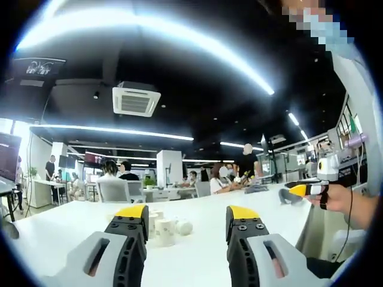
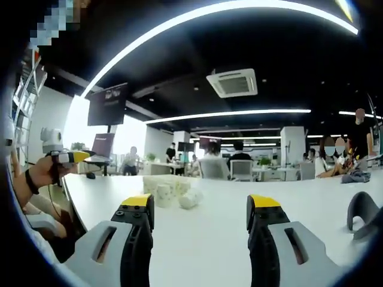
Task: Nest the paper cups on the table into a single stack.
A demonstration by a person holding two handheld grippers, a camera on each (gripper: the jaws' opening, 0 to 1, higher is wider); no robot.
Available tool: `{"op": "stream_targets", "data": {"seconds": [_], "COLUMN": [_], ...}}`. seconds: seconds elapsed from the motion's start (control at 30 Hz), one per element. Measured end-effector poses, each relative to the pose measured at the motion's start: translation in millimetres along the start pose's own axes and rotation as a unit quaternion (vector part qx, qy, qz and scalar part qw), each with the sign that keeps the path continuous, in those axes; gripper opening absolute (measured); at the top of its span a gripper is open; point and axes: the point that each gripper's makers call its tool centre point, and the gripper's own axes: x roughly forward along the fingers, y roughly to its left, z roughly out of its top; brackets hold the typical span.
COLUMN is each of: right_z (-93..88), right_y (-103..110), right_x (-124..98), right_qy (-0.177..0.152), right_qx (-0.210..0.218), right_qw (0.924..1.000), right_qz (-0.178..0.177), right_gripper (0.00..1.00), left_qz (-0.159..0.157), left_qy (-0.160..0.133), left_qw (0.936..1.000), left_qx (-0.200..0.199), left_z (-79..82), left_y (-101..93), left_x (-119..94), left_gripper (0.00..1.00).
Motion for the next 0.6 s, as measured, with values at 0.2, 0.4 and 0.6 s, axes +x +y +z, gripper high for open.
{"op": "stream_targets", "data": {"seconds": [0.2,0.4,0.6], "right_z": [-8.1,-6.9,-2.9], "right_y": [-9,-16,-17], "right_x": [4,14,25], "right_qy": [0.018,0.015,0.015], "right_qx": [-0.005,0.005,0.005], "right_qw": [0.9998,0.9998,0.9998], "right_qz": [-0.006,-0.011,-0.008], "right_gripper": [0.66,0.67,0.67], "left_qz": [-0.001,-0.005,-0.007], "left_qy": [0.001,-0.006,-0.009], "left_qw": [1.0,1.0,0.9999], "left_qx": [0.0,0.002,0.002], "left_z": [0.1,8.1,11.8], "left_y": [-1.5,-5.6,-8.4], "left_x": [0,-1,-1], "left_gripper": [0.55,0.54,0.53]}}
